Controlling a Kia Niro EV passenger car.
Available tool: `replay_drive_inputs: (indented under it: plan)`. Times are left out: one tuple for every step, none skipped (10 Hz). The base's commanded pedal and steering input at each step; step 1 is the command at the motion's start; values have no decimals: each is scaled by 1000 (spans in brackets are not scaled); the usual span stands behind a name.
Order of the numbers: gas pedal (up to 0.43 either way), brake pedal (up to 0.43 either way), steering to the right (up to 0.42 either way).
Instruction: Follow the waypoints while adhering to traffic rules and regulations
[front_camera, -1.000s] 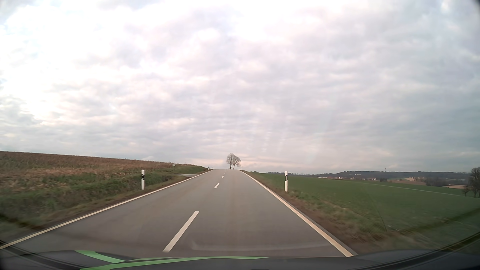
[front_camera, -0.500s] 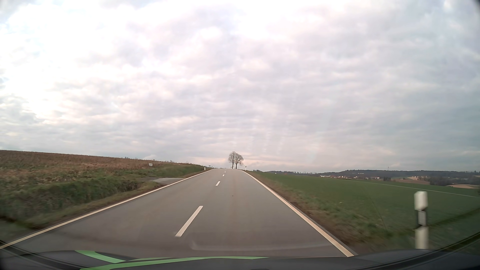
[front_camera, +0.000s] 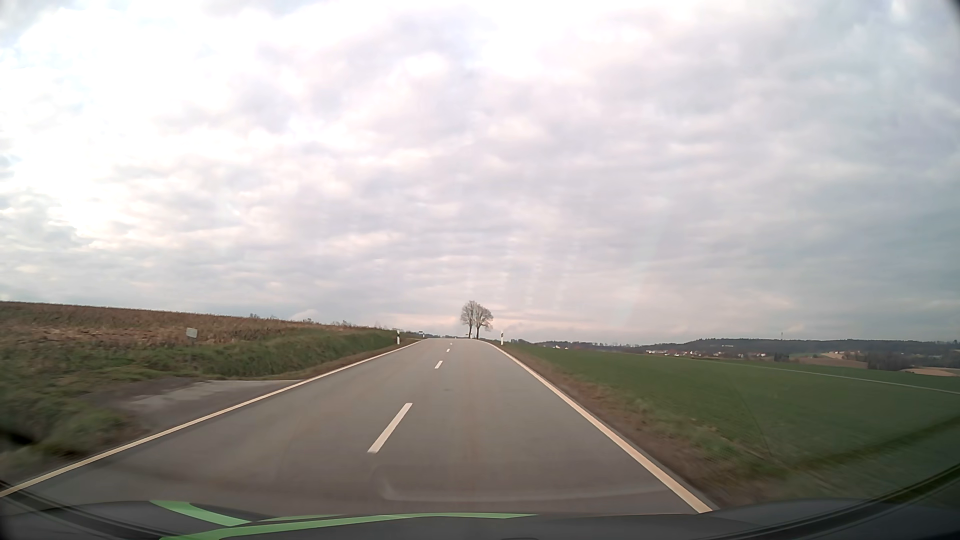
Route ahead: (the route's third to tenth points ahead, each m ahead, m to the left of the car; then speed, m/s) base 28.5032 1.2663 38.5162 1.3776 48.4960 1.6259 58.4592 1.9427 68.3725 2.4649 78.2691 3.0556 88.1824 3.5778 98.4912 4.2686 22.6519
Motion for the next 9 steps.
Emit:
replay_drive_inputs:
  plan:
    - [311,0,-5]
    - [311,0,-5]
    - [311,0,-5]
    - [319,0,-4]
    - [319,0,-4]
    - [319,0,-4]
    - [319,0,-4]
    - [319,0,-4]
    - [319,0,-4]
